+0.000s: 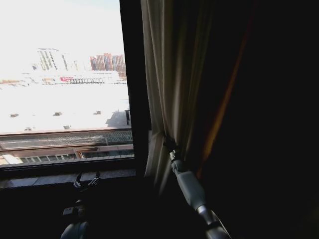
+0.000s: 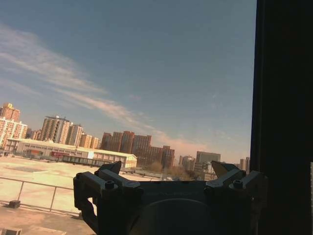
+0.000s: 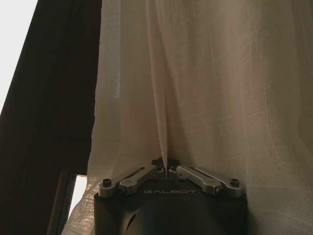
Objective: Open the curtains by pulling them apart, changing their state from closed to fully open.
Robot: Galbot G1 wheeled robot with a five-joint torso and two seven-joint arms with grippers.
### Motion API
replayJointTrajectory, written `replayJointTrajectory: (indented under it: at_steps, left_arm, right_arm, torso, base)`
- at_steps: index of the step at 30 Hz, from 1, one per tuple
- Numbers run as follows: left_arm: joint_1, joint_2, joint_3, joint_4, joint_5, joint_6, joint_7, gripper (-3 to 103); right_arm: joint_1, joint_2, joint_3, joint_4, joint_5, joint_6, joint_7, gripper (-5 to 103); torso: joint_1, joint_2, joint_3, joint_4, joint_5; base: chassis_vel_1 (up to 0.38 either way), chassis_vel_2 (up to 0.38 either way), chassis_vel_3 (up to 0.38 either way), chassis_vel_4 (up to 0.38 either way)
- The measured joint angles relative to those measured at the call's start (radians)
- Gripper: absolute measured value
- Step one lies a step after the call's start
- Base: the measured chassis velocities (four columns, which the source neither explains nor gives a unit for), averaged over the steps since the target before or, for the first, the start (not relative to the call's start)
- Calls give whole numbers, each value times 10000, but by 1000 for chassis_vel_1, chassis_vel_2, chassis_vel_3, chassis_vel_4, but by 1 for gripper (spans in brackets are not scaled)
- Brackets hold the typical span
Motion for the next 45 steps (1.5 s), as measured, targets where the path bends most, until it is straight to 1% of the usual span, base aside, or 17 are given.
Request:
replayJointTrajectory:
  at_steps: [8,12,15,21,25,26,28,29,30,31,34,35,37,38,40,43,45]
  left_arm:
    - [0,0,0,0,0,0,0,100]
    - [0,0,0,0,0,0,0,100]
    - [0,0,0,0,0,1,0,100]
    - [0,0,0,0,0,0,0,100]
    - [0,0,0,0,0,1,0,100]
    - [0,0,0,0,0,1,0,100]
    - [0,0,0,0,0,1,0,100]
    - [0,0,0,0,0,0,1,100]
    - [0,0,0,-1,0,0,1,100]
    - [0,0,0,-1,0,0,1,100]
    - [0,0,-1,0,0,0,0,100]
    - [0,0,2,0,0,1,0,100]
    - [0,0,-1,0,0,1,0,100]
    - [0,0,-1,0,0,1,0,100]
    - [0,0,1,0,0,0,0,100]
    - [1,0,1,0,0,0,0,100]
    - [0,0,0,0,0,0,0,100]
  right_arm:
    - [312,-137,796,-488,-656,-290,970,0]
    - [609,-272,1428,-817,-1386,-362,1584,0]
    - [648,-326,1633,-842,-1734,-385,1783,0]
    - [342,-352,1617,-454,-1996,-425,1930,0]
    - [-147,-421,1176,332,-1727,-633,1747,0]
    - [-428,-493,901,899,-1506,-833,1612,-1]
    - [-835,-570,591,1720,-1294,-1048,1461,10]
    - [-1014,-589,483,2074,-1249,-1092,1433,10]
    - [-1197,-608,403,2395,-1210,-1113,1421,16]
    - [-1197,-608,403,2395,-1210,-1113,1421,16]
    - [-1778,-743,167,3384,-1078,-1157,1377,32]
    - [-1972,-807,87,3662,-1015,-1162,1337,32]
    - [-2387,-944,-72,4273,-861,-1164,1202,42]
    - [-2387,-944,-72,4273,-861,-1164,1202,42]
    - [-2837,-1064,-264,4964,-675,-1158,1079,54]
    - [-3227,-1120,-397,5548,-588,-1152,1040,60]
    - [-3669,-1144,-534,6205,-557,-1148,1035,71]
  torso:
    - [0,0,1,-3,1]
    - [0,0,1,-2,0]
    - [0,0,1,-3,-1]
    - [1,0,1,-2,0]
    - [0,-1,1,-1,0]
    - [0,0,0,0,0]
    - [0,0,0,-3,0]
    - [0,0,0,-1,-1]
    - [0,0,0,-1,-1]
    - [0,0,0,-1,-1]
    - [1,0,-1,0,-3]
    - [0,0,0,-2,-2]
    - [0,0,0,-3,-2]
    - [0,0,0,-3,-2]
    - [0,0,0,-3,-2]
    - [0,-1,0,-2,0]
    - [0,0,-1,-1,-3]
  base:
    - [0,0,0,0]
    - [0,0,0,0]
    - [0,0,0,0]
    - [0,0,0,0]
    - [0,0,0,0]
    - [0,0,0,0]
    - [0,0,0,0]
    - [0,0,0,0]
    - [0,0,0,0]
    - [0,0,0,0]
    - [0,0,0,0]
    - [0,0,0,0]
    - [0,0,0,0]
    - [0,0,0,0]
    - [0,0,0,0]
    - [0,0,0,0]
    - [0,0,0,0]
